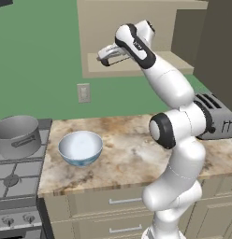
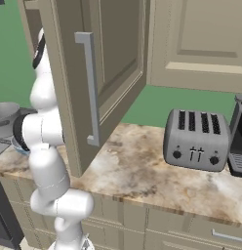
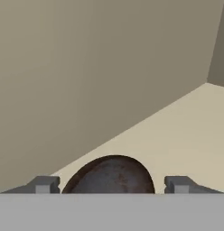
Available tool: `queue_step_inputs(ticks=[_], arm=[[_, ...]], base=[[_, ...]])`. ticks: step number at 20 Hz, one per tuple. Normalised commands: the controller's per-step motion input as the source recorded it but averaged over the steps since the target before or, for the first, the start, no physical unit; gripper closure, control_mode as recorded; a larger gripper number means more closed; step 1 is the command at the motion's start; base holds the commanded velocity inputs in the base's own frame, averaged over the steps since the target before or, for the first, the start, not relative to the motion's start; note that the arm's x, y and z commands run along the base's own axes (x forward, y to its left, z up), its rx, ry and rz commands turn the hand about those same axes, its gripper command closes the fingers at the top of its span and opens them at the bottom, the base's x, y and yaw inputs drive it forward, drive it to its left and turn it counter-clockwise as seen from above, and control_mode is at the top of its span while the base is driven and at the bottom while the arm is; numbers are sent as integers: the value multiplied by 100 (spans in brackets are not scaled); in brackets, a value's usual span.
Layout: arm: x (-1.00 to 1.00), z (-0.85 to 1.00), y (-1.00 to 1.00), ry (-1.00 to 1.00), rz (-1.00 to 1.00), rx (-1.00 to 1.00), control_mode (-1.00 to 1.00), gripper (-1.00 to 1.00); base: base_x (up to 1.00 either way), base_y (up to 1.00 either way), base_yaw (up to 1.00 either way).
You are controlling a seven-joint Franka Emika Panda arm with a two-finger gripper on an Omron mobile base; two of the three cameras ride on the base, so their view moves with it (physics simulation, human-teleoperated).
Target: Open the cabinet and move the ladle to the pot. Then close the cabinet.
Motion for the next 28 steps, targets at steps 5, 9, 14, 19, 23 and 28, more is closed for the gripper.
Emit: queue_step_inputs(ticks=[5, 9, 14, 19, 23, 28], arm=[[2, -4, 0, 0, 0, 0, -100, 100], [0, -1, 0, -2, 0, 0, -100, 100], [0, 0, 0, -5, 0, 0, -100, 100], [0, 0, 0, -8, 0, 0, -100, 100], [-14, 0, 1, -17, 0, 0, -100, 100], [-46, 5, 11, -19, -15, 0, -100, 100]], base=[[0, 0, 0], [0, 0, 0], [0, 0, 0], [0, 0, 0], [0, 0, 0], [0, 0, 0]])
